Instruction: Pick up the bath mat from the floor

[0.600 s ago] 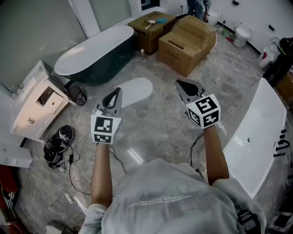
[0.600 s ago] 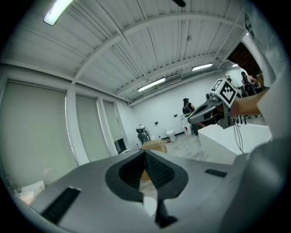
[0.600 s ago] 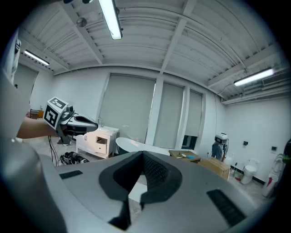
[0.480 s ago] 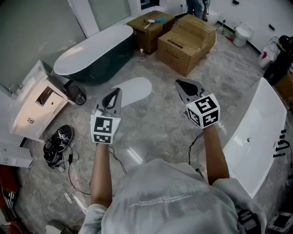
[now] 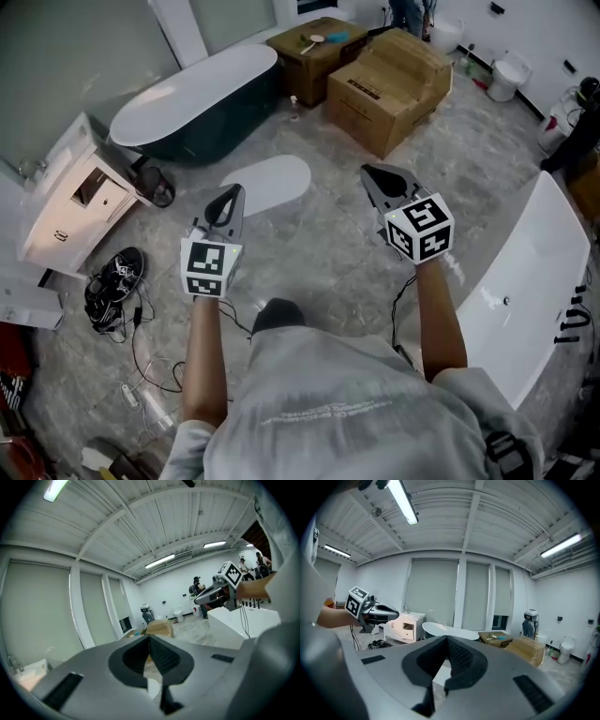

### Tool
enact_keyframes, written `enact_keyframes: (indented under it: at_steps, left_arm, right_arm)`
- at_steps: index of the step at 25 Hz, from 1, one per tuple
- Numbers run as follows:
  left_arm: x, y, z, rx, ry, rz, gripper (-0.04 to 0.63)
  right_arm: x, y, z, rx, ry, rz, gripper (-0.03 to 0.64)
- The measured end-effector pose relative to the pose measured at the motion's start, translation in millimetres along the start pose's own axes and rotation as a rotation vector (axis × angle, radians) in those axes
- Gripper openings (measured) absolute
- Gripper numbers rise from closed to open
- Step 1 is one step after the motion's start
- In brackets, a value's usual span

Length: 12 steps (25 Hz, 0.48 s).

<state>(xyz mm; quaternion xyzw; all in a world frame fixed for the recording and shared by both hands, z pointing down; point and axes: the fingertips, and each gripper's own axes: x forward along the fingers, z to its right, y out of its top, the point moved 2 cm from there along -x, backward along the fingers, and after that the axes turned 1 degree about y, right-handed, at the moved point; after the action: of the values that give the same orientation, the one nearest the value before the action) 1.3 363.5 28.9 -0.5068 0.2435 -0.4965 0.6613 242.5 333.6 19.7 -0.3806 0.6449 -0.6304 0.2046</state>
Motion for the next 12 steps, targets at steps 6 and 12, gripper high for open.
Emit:
enact_keyframes:
  at_steps: [6, 12]
  left_arm:
    - [51, -16, -35, -0.023, 0.015, -0.013, 0.018]
    - [136, -46, -84, -0.005, -0.014, -0.026, 0.018]
  right_arm:
    - [42, -7, 35, 0.012, -0.030, 0.001, 0.014]
    - [124, -14, 84, 0.063, -0.050, -0.021, 0.014]
